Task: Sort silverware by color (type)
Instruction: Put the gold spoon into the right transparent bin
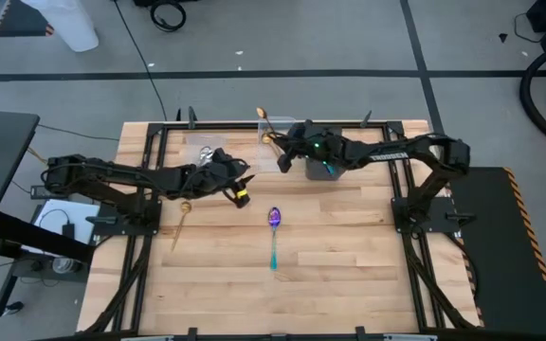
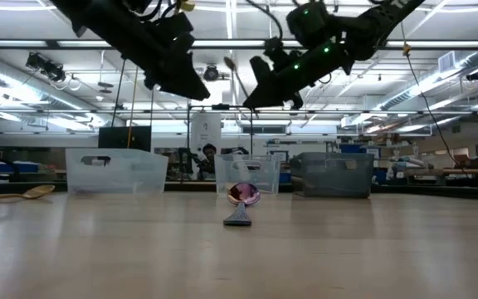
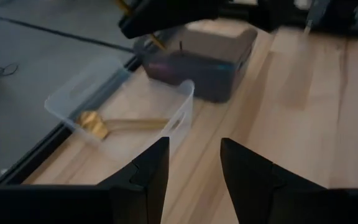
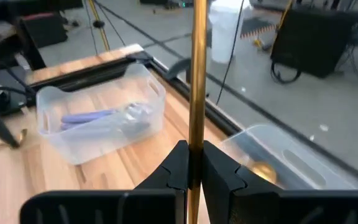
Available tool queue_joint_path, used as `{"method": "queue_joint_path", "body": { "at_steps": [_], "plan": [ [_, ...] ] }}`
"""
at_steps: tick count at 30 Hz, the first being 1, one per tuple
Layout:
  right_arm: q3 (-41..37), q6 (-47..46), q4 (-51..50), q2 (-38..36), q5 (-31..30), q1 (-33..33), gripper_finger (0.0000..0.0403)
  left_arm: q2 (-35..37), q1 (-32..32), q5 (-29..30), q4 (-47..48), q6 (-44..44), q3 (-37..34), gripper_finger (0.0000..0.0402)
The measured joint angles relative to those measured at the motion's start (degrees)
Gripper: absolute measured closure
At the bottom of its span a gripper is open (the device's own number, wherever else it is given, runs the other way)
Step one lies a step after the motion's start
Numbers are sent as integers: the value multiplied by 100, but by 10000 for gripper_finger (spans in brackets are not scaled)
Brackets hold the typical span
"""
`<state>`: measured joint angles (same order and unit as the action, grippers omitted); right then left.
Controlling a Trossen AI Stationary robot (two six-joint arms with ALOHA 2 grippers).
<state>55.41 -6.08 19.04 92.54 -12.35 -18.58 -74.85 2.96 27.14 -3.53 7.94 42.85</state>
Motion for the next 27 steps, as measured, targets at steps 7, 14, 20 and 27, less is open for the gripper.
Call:
{"method": "queue_joint_path", "body": {
  "at_steps": [7, 14, 20, 27],
  "plan": [
    [486, -546, -834, 424, 10, -221, 369, 368, 201, 73, 1029, 51, 2, 249],
    [724, -1152, -1525, 789, 159, -391, 369, 698, 335, 141, 1510, 153, 1, 249],
    [1103, -1550, -2295, 1135, 570, -592, 369, 758, 289, 157, 1491, 145, 2, 249],
    [1879, -1694, -3525, 1589, 652, -705, 369, 752, 264, 159, 1534, 72, 2, 249]
  ]
}}
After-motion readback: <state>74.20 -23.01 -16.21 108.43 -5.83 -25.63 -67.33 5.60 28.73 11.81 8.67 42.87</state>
